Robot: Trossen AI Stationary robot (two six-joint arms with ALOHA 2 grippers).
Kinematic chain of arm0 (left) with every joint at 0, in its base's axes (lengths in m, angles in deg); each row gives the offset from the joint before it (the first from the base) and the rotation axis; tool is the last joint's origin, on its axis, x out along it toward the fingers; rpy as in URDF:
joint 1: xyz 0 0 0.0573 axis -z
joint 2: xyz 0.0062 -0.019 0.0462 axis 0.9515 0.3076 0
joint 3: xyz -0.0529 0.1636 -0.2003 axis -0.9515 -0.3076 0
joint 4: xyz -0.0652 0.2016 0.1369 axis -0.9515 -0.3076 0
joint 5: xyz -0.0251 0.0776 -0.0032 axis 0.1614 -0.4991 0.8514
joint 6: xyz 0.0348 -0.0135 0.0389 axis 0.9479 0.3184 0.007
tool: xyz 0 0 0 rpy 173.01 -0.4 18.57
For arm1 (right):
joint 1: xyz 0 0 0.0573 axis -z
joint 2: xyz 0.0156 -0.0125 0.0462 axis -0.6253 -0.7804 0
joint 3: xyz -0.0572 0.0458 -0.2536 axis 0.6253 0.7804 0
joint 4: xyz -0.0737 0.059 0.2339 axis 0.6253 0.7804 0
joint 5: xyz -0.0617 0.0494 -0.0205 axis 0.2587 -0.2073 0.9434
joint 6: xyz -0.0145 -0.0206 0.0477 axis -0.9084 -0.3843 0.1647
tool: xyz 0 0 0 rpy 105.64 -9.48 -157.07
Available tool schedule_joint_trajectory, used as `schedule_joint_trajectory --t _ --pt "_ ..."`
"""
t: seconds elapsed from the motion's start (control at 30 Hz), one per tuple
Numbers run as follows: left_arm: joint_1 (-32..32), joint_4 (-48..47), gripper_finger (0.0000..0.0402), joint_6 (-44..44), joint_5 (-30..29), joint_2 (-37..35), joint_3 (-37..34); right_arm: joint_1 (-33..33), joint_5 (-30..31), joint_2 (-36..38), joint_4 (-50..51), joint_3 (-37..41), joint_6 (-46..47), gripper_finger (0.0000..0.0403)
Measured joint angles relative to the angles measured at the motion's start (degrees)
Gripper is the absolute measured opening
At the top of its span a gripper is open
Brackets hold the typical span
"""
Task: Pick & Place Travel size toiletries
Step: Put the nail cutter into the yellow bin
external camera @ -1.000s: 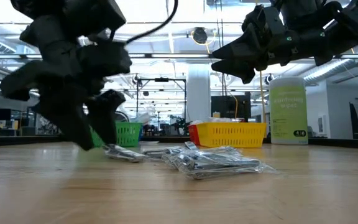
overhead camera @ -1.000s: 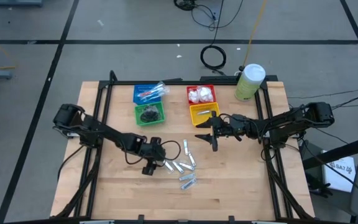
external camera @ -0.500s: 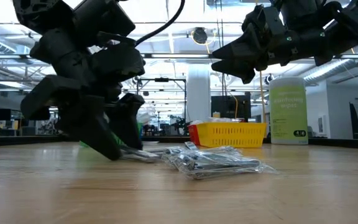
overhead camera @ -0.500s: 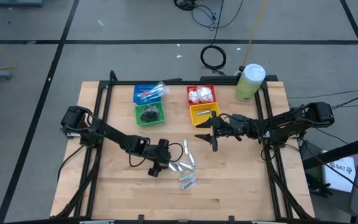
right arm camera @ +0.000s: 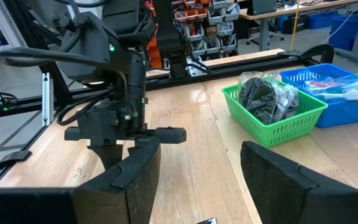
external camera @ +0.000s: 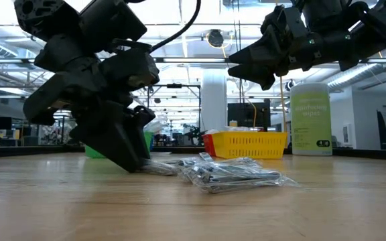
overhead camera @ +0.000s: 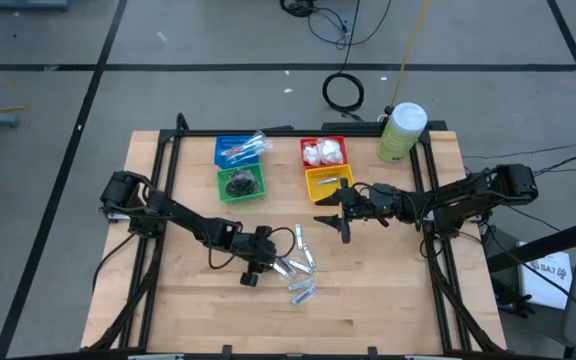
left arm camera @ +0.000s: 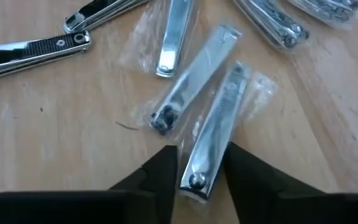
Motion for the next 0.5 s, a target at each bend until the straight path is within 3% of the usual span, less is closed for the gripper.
schedule_joint_trajectory --t 0.37,0.5 --pt "0.0 -1.8 0.0041 0.8 0.2 -0.4 0.1 0.0 0.0 0.0 0.5 0.0 0.0 0.021" --pt "0.0 -4.2 0.004 0.9 0.1 -2.2 0.0 0.0 0.0 0.0 0.7 0.0 0.0 0.021"
